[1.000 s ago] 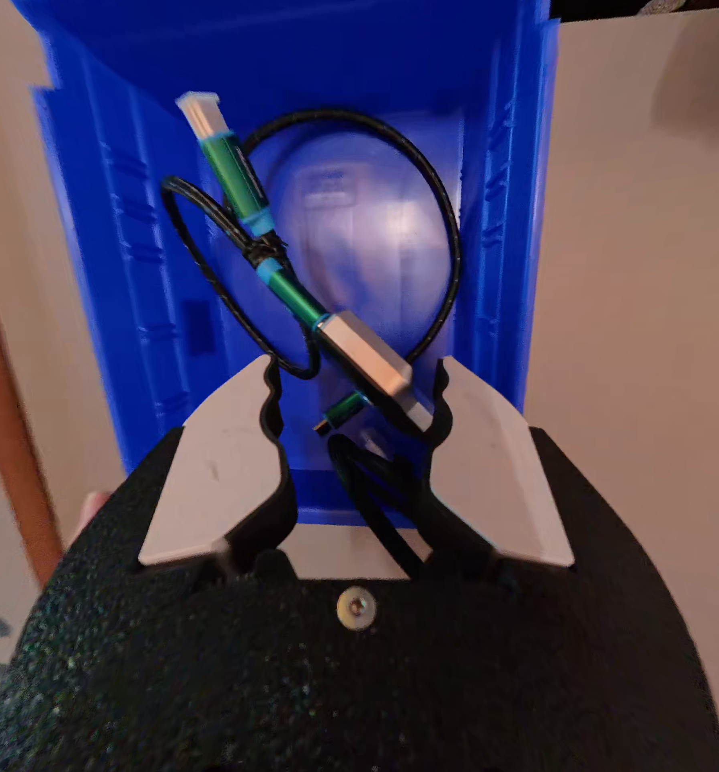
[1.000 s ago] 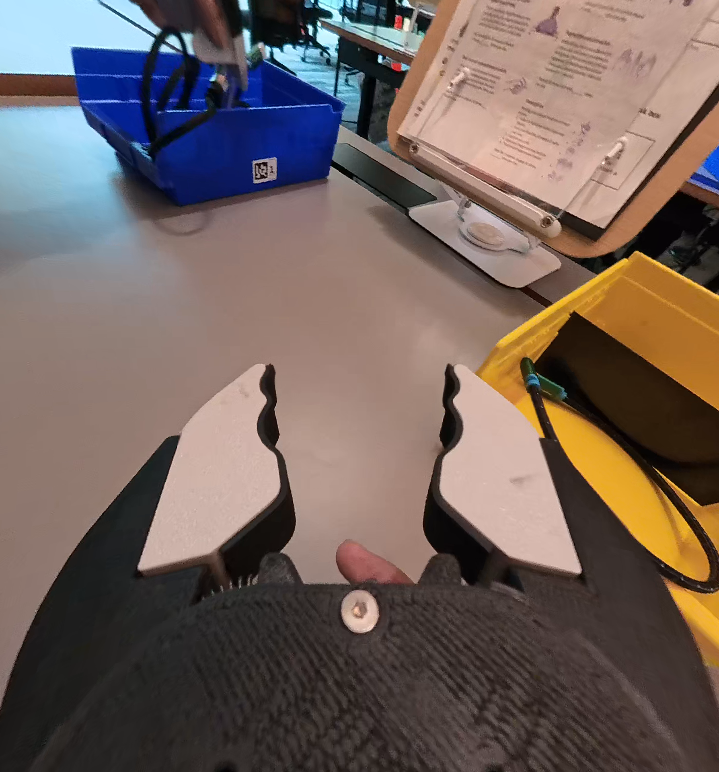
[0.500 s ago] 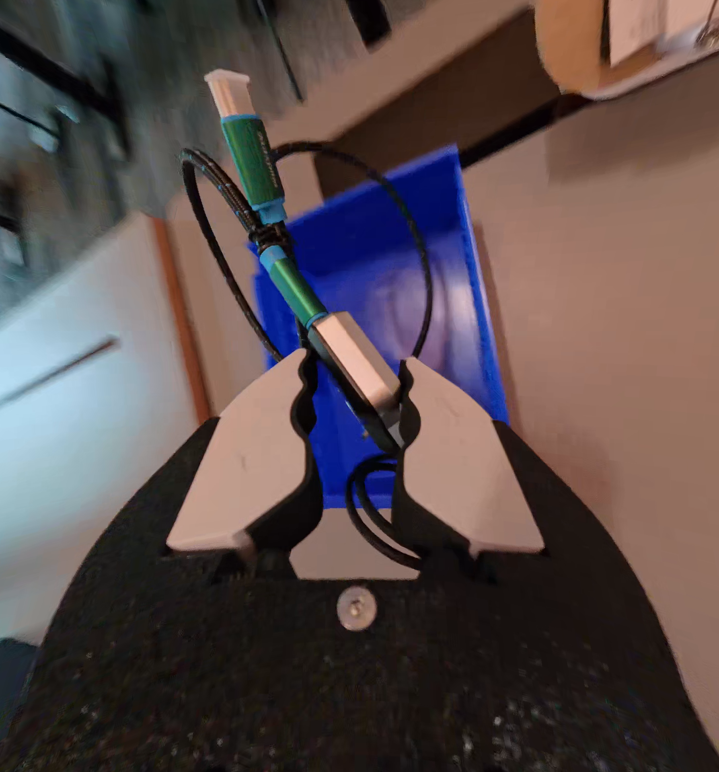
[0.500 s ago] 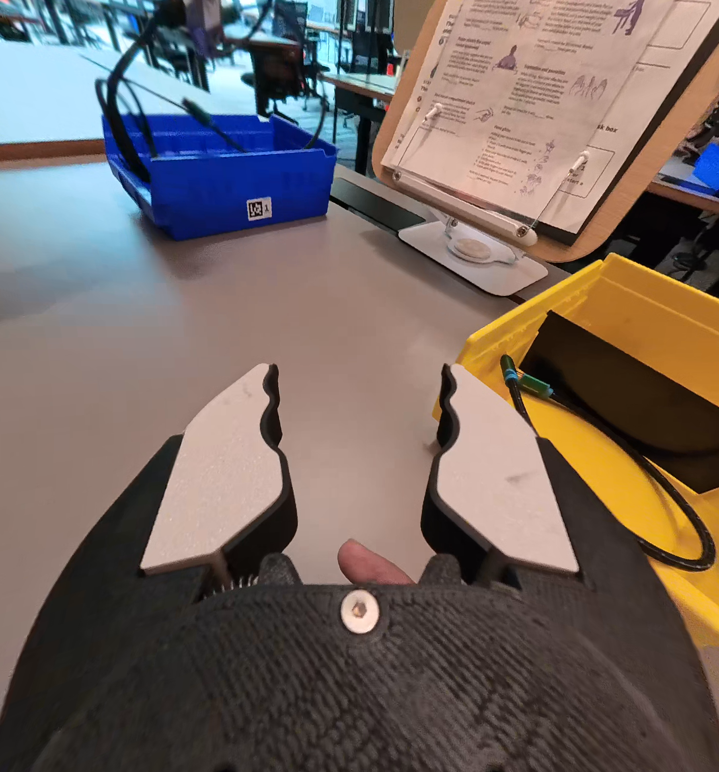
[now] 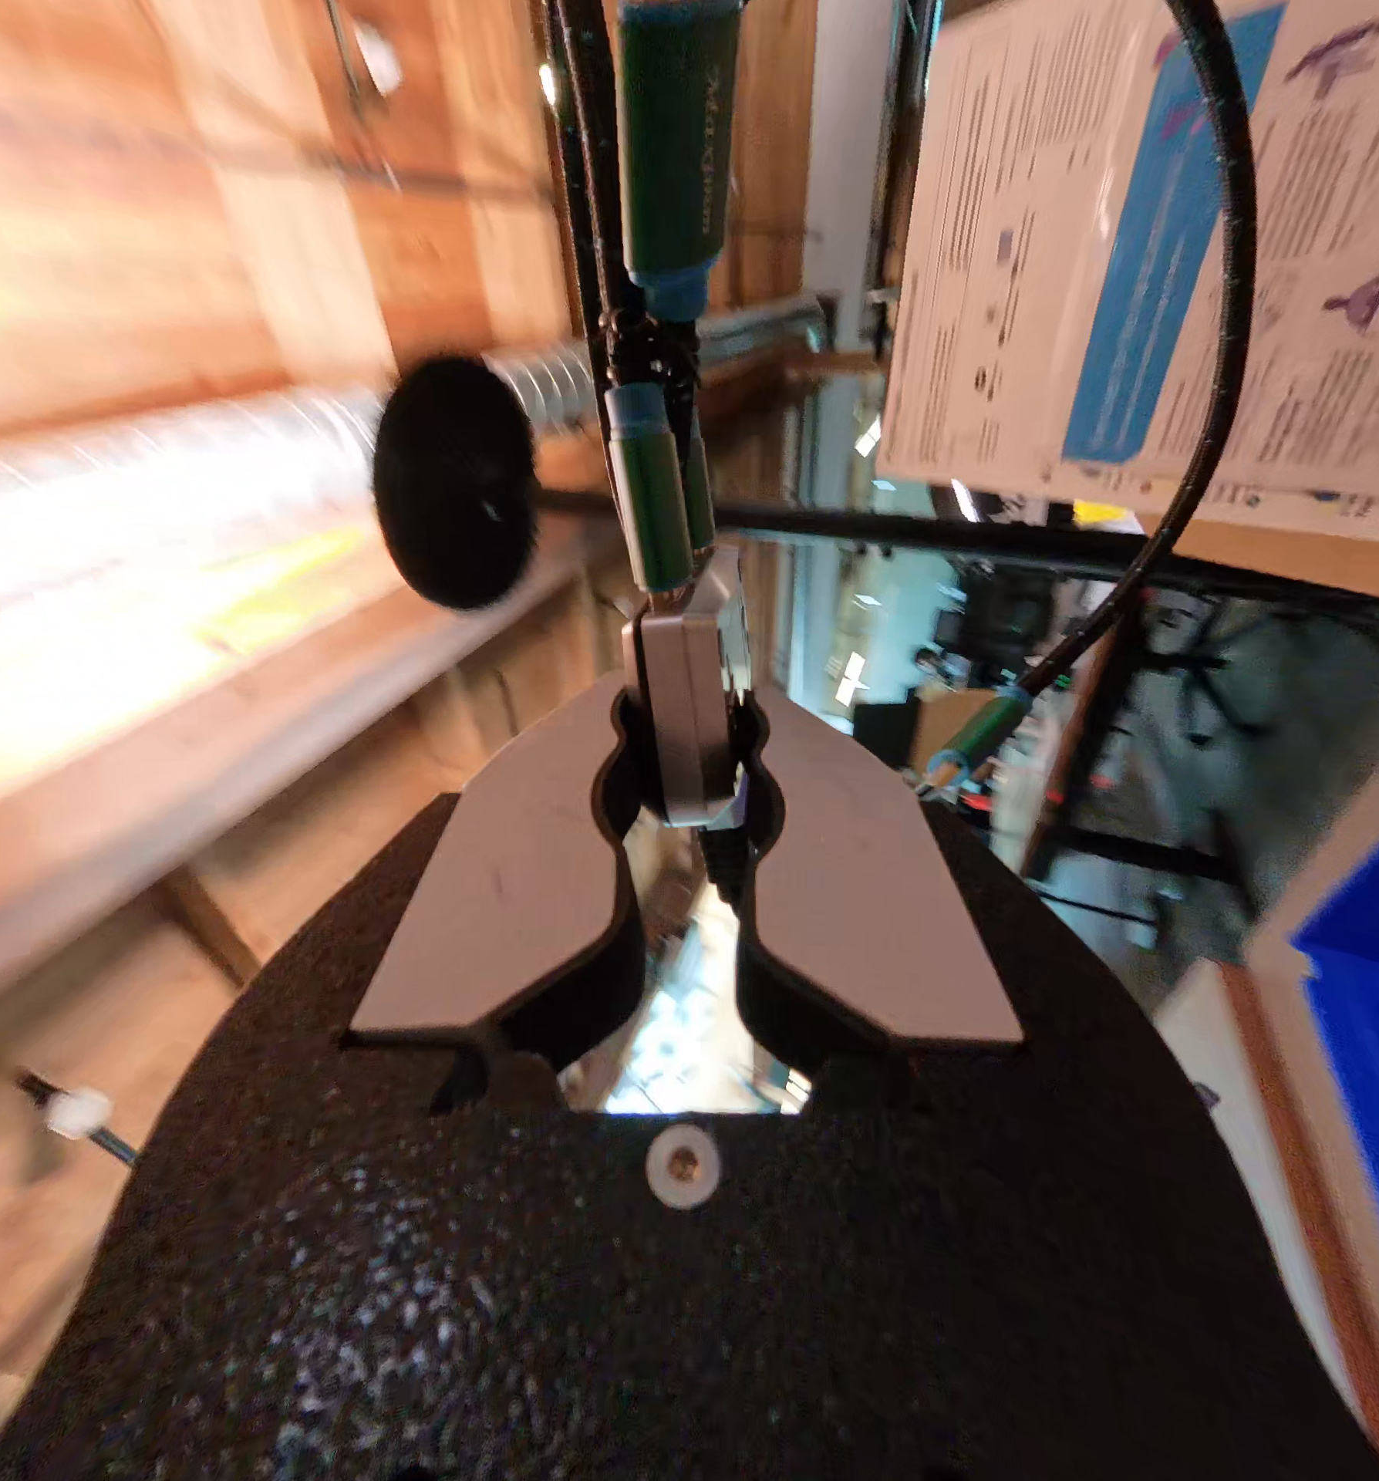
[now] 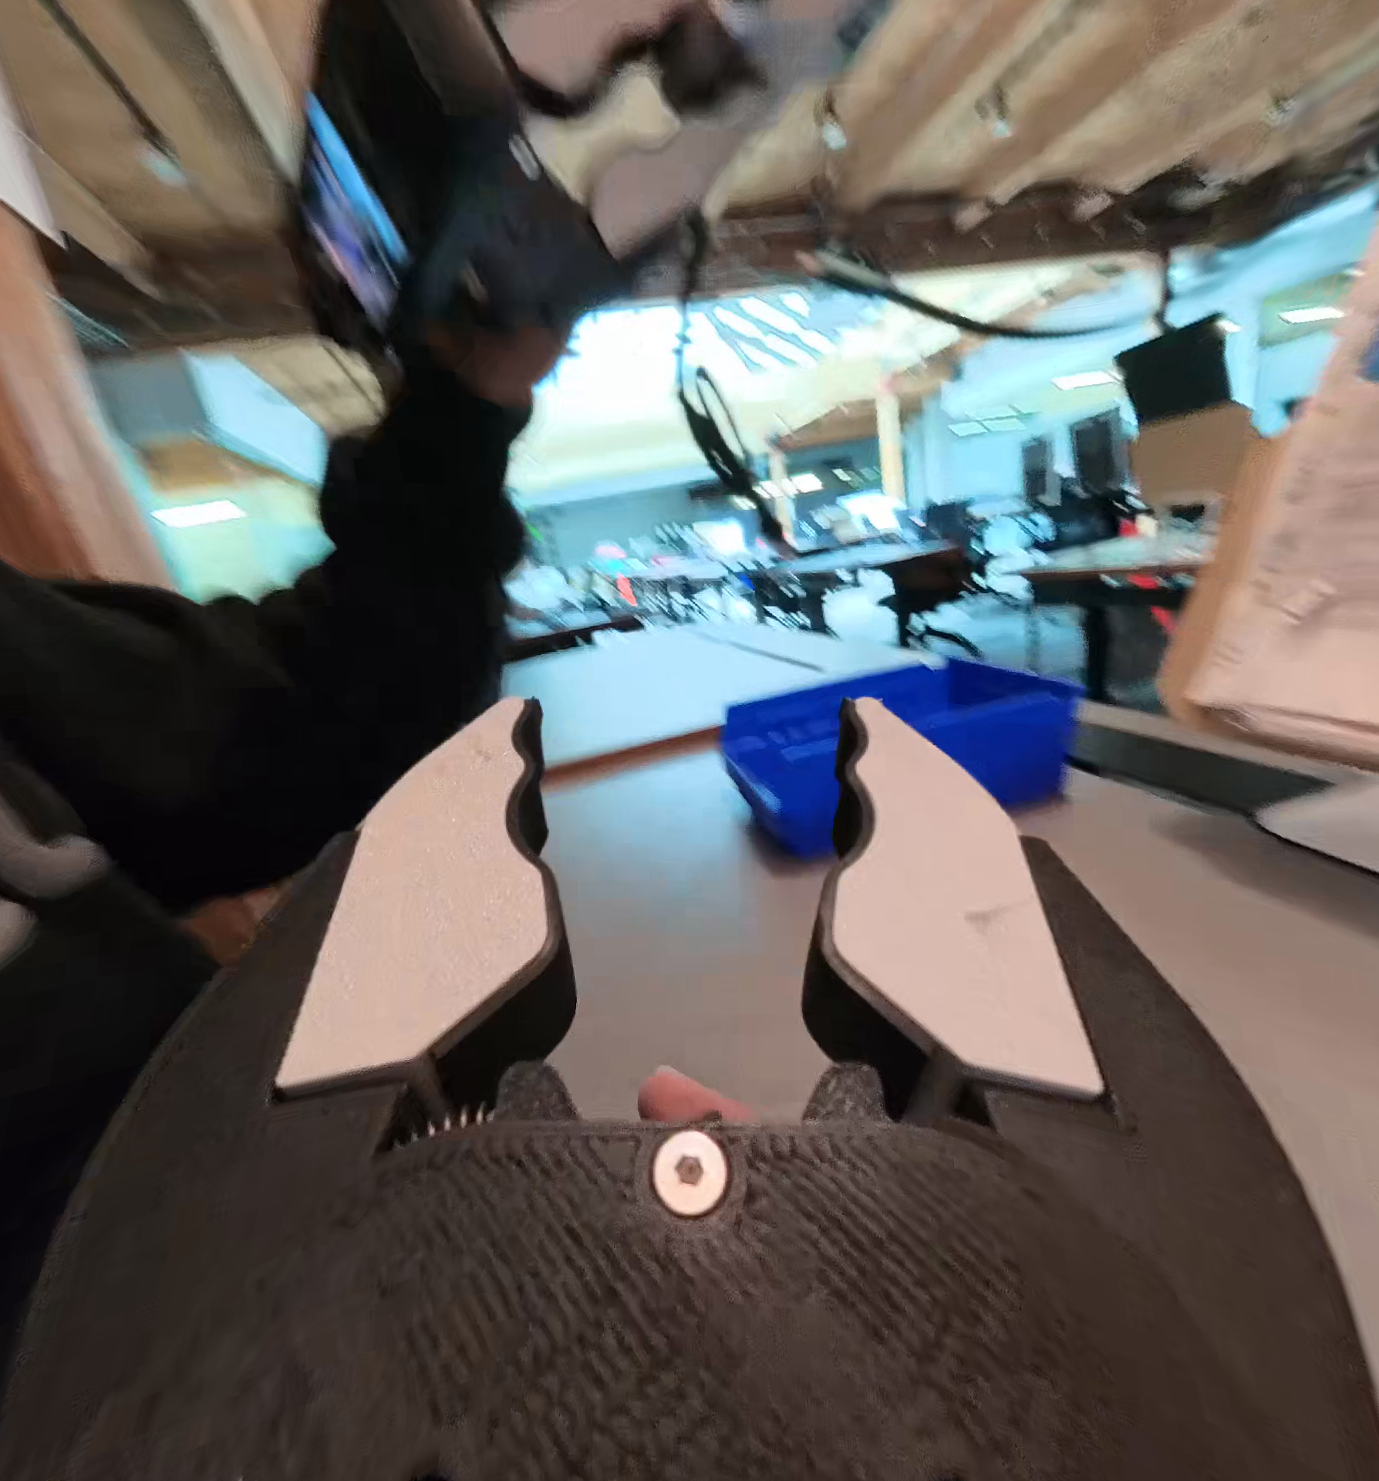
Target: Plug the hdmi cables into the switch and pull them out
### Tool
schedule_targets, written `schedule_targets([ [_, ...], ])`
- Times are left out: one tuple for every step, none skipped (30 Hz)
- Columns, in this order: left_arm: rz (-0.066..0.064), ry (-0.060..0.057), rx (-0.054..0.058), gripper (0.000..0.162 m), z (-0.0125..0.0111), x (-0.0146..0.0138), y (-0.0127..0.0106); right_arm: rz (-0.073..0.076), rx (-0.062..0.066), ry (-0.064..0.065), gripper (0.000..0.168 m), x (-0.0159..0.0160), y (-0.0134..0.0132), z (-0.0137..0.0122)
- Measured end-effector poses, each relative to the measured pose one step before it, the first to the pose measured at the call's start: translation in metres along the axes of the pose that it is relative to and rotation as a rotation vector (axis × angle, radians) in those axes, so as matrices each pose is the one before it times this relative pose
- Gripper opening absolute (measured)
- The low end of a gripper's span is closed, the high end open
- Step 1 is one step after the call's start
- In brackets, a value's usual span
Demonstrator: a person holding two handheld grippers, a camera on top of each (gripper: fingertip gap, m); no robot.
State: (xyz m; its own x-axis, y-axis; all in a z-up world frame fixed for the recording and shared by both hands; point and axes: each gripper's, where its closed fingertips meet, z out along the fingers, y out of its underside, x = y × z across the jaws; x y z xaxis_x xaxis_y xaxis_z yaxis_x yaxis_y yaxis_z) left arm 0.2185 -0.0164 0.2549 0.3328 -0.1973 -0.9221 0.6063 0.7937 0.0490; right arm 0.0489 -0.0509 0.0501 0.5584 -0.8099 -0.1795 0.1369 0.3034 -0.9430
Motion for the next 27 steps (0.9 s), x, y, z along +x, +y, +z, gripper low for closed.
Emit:
schedule_targets([
  [0.0553,-0.0245,0.0510,0.022,-0.00979,0.00632,-0.01881,0.0449,0.0566,-0.0283,0.071,-0.00933,-0.00919,0.00391],
  [0.0472,-0.0112,0.0511,0.021,-0.00875,0.00916,-0.01888,0.0732,0.0688,0.0119,0.072,-0.00033,-0.01002,0.00168],
  [0.0345,0.0018,0.0549,0.021,-0.00771,0.01175,-0.01913,0.0972,0.0808,0.0216,0.076,0.00458,-0.01076,-0.00087],
  [0.0185,0.0072,0.0585,0.021,-0.00691,0.01363,-0.01903,0.1137,0.0775,0.0229,0.073,0.00789,-0.00971,-0.00313],
  [0.0080,0.0077,0.0550,0.021,-0.00592,0.01466,-0.01757,0.1054,0.0590,0.0195,0.071,0.00911,-0.00720,-0.00359],
  [0.0041,0.0026,0.0450,0.021,-0.00519,0.01420,-0.01511,0.0704,0.0267,0.0131,0.069,0.00860,-0.00232,-0.00252],
  [-0.0007,0.0001,0.0378,0.021,-0.00466,0.01381,-0.01308,0.0467,-0.0014,0.0104,0.070,0.00796,0.00146,-0.00106],
  [-0.0103,0.0088,0.0310,0.021,-0.00434,0.01418,-0.01161,0.0373,-0.0062,0.0152,0.071,0.00754,0.00210,-0.00032],
  [-0.0187,0.0191,0.0210,0.021,-0.00398,0.01476,-0.01023,0.0321,0.0109,0.0139,0.072,0.00618,0.00016,-0.00007],
  [-0.0165,0.0258,0.0146,0.021,-0.00354,0.01484,-0.00913,0.0327,0.0211,0.0110,0.071,0.00560,-0.00063,-0.00002],
  [-0.0114,0.0282,0.0124,0.021,-0.00307,0.01418,-0.00820,0.0323,0.0178,0.0108,0.069,0.00542,0.00014,0.00015],
  [-0.0093,0.0239,0.0109,0.022,-0.00256,0.01263,-0.00760,0.0214,-0.0011,0.0053,0.064,0.00469,0.00337,0.00079],
  [-0.0060,0.0108,0.0061,0.022,-0.00258,0.00944,-0.00657,0.0153,-0.0221,0.0176,0.061,0.00758,0.00651,0.00147],
  [-0.0001,0.0016,0.0014,0.022,-0.00261,0.00625,-0.00545,0.0202,-0.0184,0.0250,0.060,0.01004,0.00616,0.00155],
  [-0.0039,0.0062,0.0083,0.022,-0.00264,0.00527,-0.00615,0.0328,-0.0068,-0.0118,0.054,0.00614,0.00420,0.00160],
  [-0.0115,0.0083,0.0113,0.021,-0.00262,0.00496,-0.00643,0.0612,0.0246,-0.0249,0.045,0.00444,-0.00016,-0.00008],
  [-0.0046,0.0058,-0.0014,0.021,-0.00191,0.00403,-0.00382,0.0632,0.0651,-0.0047,0.041,0.00705,-0.00567,-0.00236],
  [0.0100,0.0022,0.0027,0.021,-0.00133,0.00359,-0.00273,0.0463,0.0401,-0.0070,0.037,0.00561,-0.00393,-0.00231],
  [0.0081,-0.0020,0.0022,0.021,-0.00094,0.00317,-0.00150,0.0161,0.0007,-0.0059,0.036,0.00347,0.00015,-0.00115],
  [0.0076,-0.0032,-0.0069,0.021,-0.00049,0.00290,0.00067,-0.0111,-0.0240,0.0083,0.035,0.00367,0.00180,0.00013],
  [0.0213,-0.0045,-0.0020,0.021,-0.00052,0.00259,0.00081,-0.0186,-0.0324,0.0105,0.033,0.00282,0.00187,0.00009],
  [0.0228,-0.0112,0.0096,0.022,-0.00077,0.00178,-0.00044,-0.0214,-0.0260,0.0050,0.031,0.00176,0.00084,-0.00044],
  [0.0092,-0.0120,0.0201,0.021,-0.00078,0.00164,-0.00170,-0.0119,-0.0096,0.0042,0.030,0.00183,-0.00041,-0.00085],
  [-0.0114,-0.0112,0.0307,0.022,-0.00096,0.00104,-0.00257,0.0056,0.0138,0.0036,0.029,0.00210,-0.00320,-0.00127],
  [-0.0297,-0.0120,0.0305,0.026,-0.00198,-0.00094,-0.00173,0.0191,0.0237,-0.0017,0.028,0.00185,-0.00511,-0.00218],
  [-0.0624,-0.0023,0.0040,0.036,-0.00236,-0.00254,0.00352,0.0216,0.0176,-0.0046,0.028,0.00168,-0.00540,-0.00266],
  [-0.1144,0.0192,-0.0122,0.040,-0.00204,-0.00303,0.00718,0.0136,0.0055,-0.0111,0.028,0.00049,-0.00484,-0.00263],
])
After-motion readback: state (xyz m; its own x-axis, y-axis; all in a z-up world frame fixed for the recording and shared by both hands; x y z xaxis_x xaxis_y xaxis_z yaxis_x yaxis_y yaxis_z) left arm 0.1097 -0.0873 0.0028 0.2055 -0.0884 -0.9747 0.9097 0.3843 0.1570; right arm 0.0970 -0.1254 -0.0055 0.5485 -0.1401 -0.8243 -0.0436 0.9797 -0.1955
